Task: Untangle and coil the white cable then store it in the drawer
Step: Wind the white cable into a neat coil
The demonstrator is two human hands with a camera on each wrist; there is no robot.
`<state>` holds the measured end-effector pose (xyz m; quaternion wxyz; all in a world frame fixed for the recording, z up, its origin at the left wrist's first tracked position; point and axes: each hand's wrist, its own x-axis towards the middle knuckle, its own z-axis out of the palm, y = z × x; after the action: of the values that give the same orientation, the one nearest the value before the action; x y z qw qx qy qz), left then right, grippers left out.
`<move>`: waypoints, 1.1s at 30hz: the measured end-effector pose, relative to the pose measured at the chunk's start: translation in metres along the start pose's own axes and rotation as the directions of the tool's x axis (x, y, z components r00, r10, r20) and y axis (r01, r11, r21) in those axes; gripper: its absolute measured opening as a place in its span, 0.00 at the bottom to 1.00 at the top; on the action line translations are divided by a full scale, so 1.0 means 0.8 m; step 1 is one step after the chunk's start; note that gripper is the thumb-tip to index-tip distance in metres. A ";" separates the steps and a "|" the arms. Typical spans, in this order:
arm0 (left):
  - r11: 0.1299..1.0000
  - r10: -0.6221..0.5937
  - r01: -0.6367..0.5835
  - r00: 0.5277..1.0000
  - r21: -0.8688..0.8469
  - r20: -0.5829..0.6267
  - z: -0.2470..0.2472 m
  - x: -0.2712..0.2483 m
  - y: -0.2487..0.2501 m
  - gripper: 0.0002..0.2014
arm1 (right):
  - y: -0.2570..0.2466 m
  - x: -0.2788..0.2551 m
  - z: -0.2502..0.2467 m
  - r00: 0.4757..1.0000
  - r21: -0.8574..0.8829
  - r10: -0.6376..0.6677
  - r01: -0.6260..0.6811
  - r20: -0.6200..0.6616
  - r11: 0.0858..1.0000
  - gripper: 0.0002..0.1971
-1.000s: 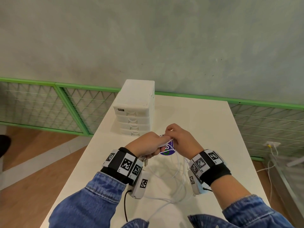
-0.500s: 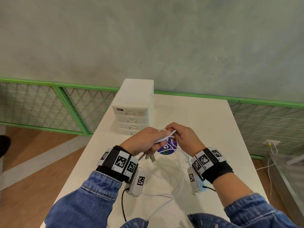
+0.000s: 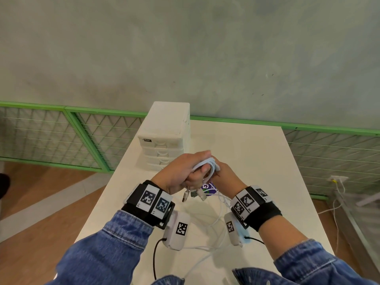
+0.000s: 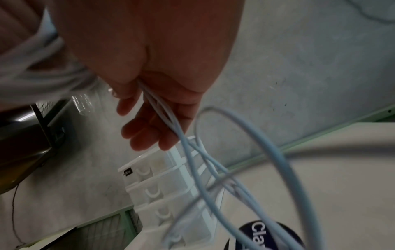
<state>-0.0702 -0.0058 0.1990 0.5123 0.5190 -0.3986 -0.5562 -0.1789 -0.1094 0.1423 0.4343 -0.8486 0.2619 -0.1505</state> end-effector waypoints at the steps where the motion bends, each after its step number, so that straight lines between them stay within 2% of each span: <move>1: 0.997 0.042 -0.040 0.999 -0.071 0.020 0.000 0.003 0.001 0.23 | 0.000 -0.001 0.004 1.000 0.008 0.016 -0.016 0.010 1.000 0.12; 3: 0.978 0.097 -0.092 0.995 -0.190 0.017 0.000 0.010 0.005 0.24 | 0.000 -0.003 0.010 1.000 0.029 0.027 -0.027 0.015 0.999 0.09; 5: 0.957 0.141 -0.145 0.989 -0.250 -0.037 0.000 0.015 0.008 0.24 | 0.000 -0.006 0.012 0.999 0.016 0.026 -0.026 0.031 1.000 0.09; 7: 0.919 0.187 -0.211 0.977 -0.333 -0.103 -0.002 0.019 0.011 0.26 | 0.002 -0.006 0.010 0.997 -0.048 0.042 -0.039 0.066 0.998 0.05; 10: 0.812 0.238 -0.318 0.946 -0.490 -0.219 -0.010 0.025 0.017 0.25 | 0.008 -0.011 0.011 0.989 -0.152 0.104 -0.086 0.110 0.985 0.10; 13: 0.747 0.266 -0.412 0.904 -0.522 -0.334 -0.017 0.030 0.020 0.20 | 0.020 -0.020 0.015 0.985 -0.213 0.091 -0.058 0.148 0.975 0.03; 16: 0.717 0.272 -0.490 0.851 -0.496 -0.449 -0.022 0.033 0.017 0.15 | 0.024 -0.021 0.019 0.984 -0.241 0.023 0.021 0.179 0.970 0.02; 19: 0.780 0.300 -0.547 0.754 -0.305 -0.585 -0.019 0.038 0.010 0.09 | 0.018 -0.019 0.020 0.982 -0.277 -0.059 0.108 0.180 0.955 0.02; 21: 0.855 0.417 -0.517 0.648 0.033 -0.637 -0.015 0.040 -0.002 0.06 | 0.011 -0.019 0.018 0.980 -0.251 -0.089 0.133 0.179 0.959 0.03; 22: 0.852 0.509 -0.458 0.607 0.254 -0.610 -0.015 0.040 -0.009 0.04 | 0.008 -0.018 0.017 0.980 -0.240 -0.103 0.143 0.170 0.960 0.04; 23: 0.805 0.588 -0.376 0.609 0.459 -0.532 -0.015 0.040 -0.014 0.05 | 0.004 -0.017 0.015 0.980 -0.239 -0.126 0.160 0.153 0.958 0.06; 24: 0.725 0.611 -0.267 0.674 0.634 -0.415 -0.018 0.042 -0.022 0.09 | 0.000 -0.017 0.014 0.980 -0.252 -0.150 0.179 0.131 0.951 0.07; 25: 0.625 0.537 -0.126 0.786 0.771 -0.307 -0.019 0.042 -0.026 0.12 | -0.002 -0.017 0.013 0.979 -0.274 -0.175 0.198 0.107 0.941 0.08; 26: 0.509 0.404 0.018 0.878 0.861 -0.257 -0.021 0.043 -0.031 0.14 | -0.004 -0.017 0.012 0.977 -0.309 -0.196 0.213 0.084 0.927 0.08; 27: 0.412 0.285 0.112 0.927 0.904 -0.245 -0.021 0.042 -0.035 0.14 | -0.003 -0.017 0.010 0.974 -0.352 -0.216 0.227 0.070 0.908 0.09; 28: 0.381 0.209 0.146 0.948 0.913 -0.239 -0.023 0.043 -0.041 0.14 | -0.001 -0.018 0.009 0.971 -0.391 -0.229 0.236 0.066 0.890 0.11; 29: 0.408 0.171 0.138 0.960 0.903 -0.223 -0.023 0.041 -0.046 0.16 | 0.003 -0.018 0.008 0.970 -0.415 -0.235 0.240 0.064 0.878 0.12; 31: 0.545 0.090 0.132 0.972 0.828 -0.215 -0.022 0.037 -0.055 0.20 | 0.013 -0.020 0.007 0.971 -0.427 -0.226 0.236 0.075 0.873 0.08; 33: 0.660 -0.027 0.178 0.976 0.729 -0.215 -0.019 0.031 -0.057 0.22 | 0.023 -0.023 0.012 0.966 -0.404 -0.248 0.258 0.078 0.878 0.04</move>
<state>-0.0607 -0.0217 0.1482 0.2581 0.7537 -0.5114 -0.3221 -0.1953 -0.1014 0.1210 0.2262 -0.9494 0.1694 -0.1373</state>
